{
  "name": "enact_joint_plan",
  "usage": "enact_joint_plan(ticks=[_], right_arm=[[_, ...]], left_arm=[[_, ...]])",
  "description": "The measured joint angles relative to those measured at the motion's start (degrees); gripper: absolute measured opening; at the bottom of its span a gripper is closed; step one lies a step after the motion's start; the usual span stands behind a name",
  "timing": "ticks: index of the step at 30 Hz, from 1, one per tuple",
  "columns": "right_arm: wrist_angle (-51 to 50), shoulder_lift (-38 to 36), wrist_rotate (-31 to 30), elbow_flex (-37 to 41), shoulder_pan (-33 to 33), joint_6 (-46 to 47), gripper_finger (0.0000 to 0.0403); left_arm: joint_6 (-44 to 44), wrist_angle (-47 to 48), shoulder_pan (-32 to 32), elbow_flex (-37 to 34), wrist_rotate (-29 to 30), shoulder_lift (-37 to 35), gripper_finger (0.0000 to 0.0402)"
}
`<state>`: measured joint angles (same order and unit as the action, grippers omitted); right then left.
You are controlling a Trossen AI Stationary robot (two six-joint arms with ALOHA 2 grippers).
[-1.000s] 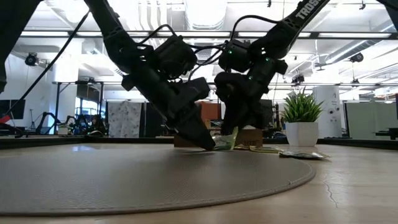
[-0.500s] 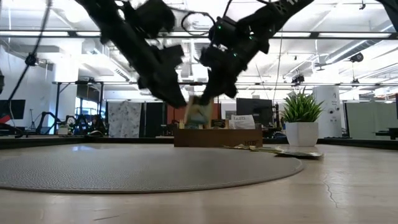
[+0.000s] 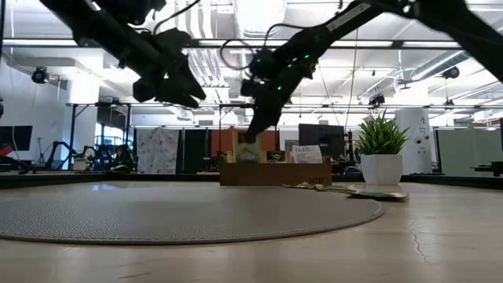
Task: Pick & Place Tea
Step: Put the yellow tea sachet into the left compartment of the wooden organizer
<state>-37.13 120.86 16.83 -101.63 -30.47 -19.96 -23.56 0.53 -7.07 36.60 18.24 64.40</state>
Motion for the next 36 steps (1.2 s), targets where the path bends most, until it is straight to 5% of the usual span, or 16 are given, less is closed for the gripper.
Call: enact_joint_plan(ticks=[10, 24, 36], right_arm=[[-10.91, 8.83, 2.74, -14.49, 0.22, -2.96, 0.0008], [-10.92, 9.27, 5.69, -11.55, 1.25, 0.32, 0.0008], [-9.63, 9.27, -6.61, -11.52, 2.61, -2.88, 0.0008]], left_arm=[[-1.3, -0.43, -0.07, -2.34, 2.82, -1.09, 0.0183], [1.03, -0.75, -0.15, -2.32, 2.89, -0.48, 0.0183], [2.1, -0.76, -0.2, -2.34, 2.89, -0.48, 0.0183]])
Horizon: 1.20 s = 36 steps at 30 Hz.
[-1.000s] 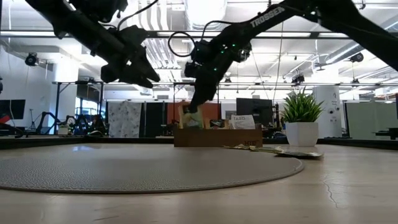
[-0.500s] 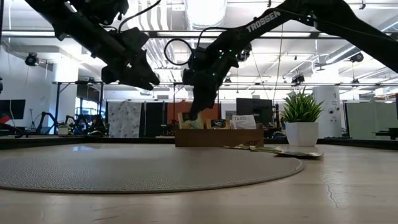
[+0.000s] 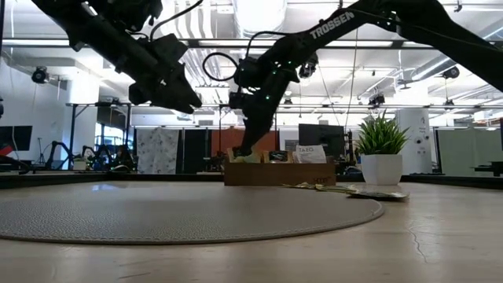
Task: Pick & Place Tea
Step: Put the yellow tea sachet into the left compartment of the wooden organizer
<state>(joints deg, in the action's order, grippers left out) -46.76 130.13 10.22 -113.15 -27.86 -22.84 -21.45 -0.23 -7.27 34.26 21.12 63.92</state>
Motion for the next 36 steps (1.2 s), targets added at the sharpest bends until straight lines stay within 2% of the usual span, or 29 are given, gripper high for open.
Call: enact_joint_plan(ticks=[8, 23, 27, 31, 36], right_arm=[[2.24, -0.02, -2.88, 0.0, 0.13, 0.34, 0.0008], [-1.03, -0.36, -2.91, 0.0, 0.22, 0.31, 0.0013], [-1.12, -0.63, -4.5, 0.03, 0.24, 0.11, 0.0036], [-1.31, -1.67, -7.29, 0.03, 0.24, -0.08, 0.0074], [-1.49, -4.27, -7.46, 0.03, 0.33, -0.1, 0.0122]], left_arm=[[0.07, 0.04, 0.0, -0.79, 0.0, 0.0, 0.0183], [1.91, -0.26, -0.39, -0.55, 0.0, -0.02, 0.0183], [2.14, -0.31, -0.57, -0.18, 0.0, -0.02, 0.0183], [2.1, -0.31, -0.61, -0.11, 0.0, -0.02, 0.0183], [2.05, -0.38, -0.59, -0.11, 0.0, -0.02, 0.0183]])
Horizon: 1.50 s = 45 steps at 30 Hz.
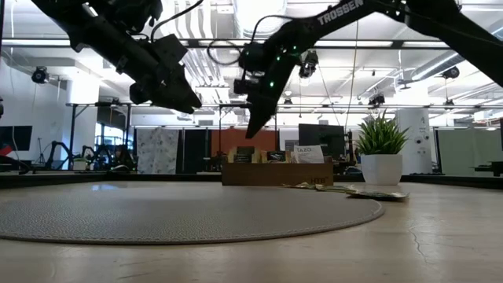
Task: Pick & Place Tea
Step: Put the yellow tea sachet into the left compartment of the wooden organizer
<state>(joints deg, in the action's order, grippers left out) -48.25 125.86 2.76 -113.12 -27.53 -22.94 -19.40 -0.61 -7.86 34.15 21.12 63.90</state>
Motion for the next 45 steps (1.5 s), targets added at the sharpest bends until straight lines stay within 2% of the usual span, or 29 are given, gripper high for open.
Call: enact_joint_plan(ticks=[6, 12, 14, 17, 20, 23, 29, 37, 41, 45], right_arm=[[-3.0, -1.96, 0.04, 0.0, 0.44, 0.86, 0.0154], [-12.6, -3.38, 0.68, 0.0, 1.66, 5.13, 0.0158], [-16.42, -3.54, 3.06, 0.06, 2.51, 6.22, 0.0155], [-22.4, -4.11, 8.28, 0.25, 4.04, 8.76, 0.0147], [-25.71, -5.23, 10.9, 2.47, 6.16, 11.96, 0.0138], [-25.91, -6.76, 11.17, 7.6, 8.8, 14.88, 0.013], [-21.73, -15.09, 10.86, 23.6, 14.82, 22.64, 0.012], [-4.76, -34.82, 10.8, 49.1, 24.08, 47.33, 0.0113], [6.34, -39.06, 10.8, 58.89, 29.6, 58.72, 0.0113], [14.09, -38.3, 8.06, 64.78, 33.69, 65.44, 0.0111]], left_arm=[[-0.02, -1.69, -0.02, 0.0, -0.07, 0.0, 0.0183], [-0.12, -2.39, -0.02, 0.0, -1.0, -0.02, 0.0183], [-0.12, -2.44, -0.02, 0.0, -1.37, -0.02, 0.0183], [-0.13, -3.01, -0.02, 0.0, -3.86, 0.04, 0.0183], [0.09, -6.37, -0.02, -0.11, -10.17, 0.77, 0.0183], [1.36, -11.98, -0.02, -0.58, -16.18, 3.34, 0.0183], [2.86, -15.99, -0.04, 2.06, -21.86, 12.54, 0.0183], [2.62, -16.26, 0.61, 8.91, -32.07, 22.15, 0.0183], [2.38, -16.12, 0.79, 11.92, -40.4, 27.42, 0.0183], [-0.33, -16.13, 2.06, 14.07, -42.45, 32.25, 0.0183]])
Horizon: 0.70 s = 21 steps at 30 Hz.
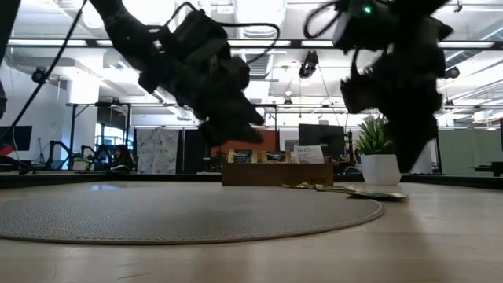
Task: Pick & Place Tea
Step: Put the yellow tea sachet into the left compartment of the wooden organizer
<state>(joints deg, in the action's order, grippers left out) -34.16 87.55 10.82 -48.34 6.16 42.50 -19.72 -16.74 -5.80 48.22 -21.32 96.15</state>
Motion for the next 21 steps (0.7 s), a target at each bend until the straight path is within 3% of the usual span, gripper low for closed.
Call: enact_joint_plan(ticks=[5, 10, 21], right_arm=[[1.8, 2.25, -3.78, 2.59, 2.23, 2.33, 0.0111], [5.87, 2.88, -6.47, 2.81, 2.22, 2.08, 0.0105], [8.73, 5.37, -6.55, 2.67, 2.09, 1.03, 0.0089]], left_arm=[[-0.87, 3.42, 2.81, 0.4, 1.06, 3.28, 0.0183], [-1.4, 10.64, 5.87, -0.39, 5.97, 4.0, 0.0183], [-7.11, 10.77, 10.83, -4.19, 7.26, 2.53, 0.0183]])
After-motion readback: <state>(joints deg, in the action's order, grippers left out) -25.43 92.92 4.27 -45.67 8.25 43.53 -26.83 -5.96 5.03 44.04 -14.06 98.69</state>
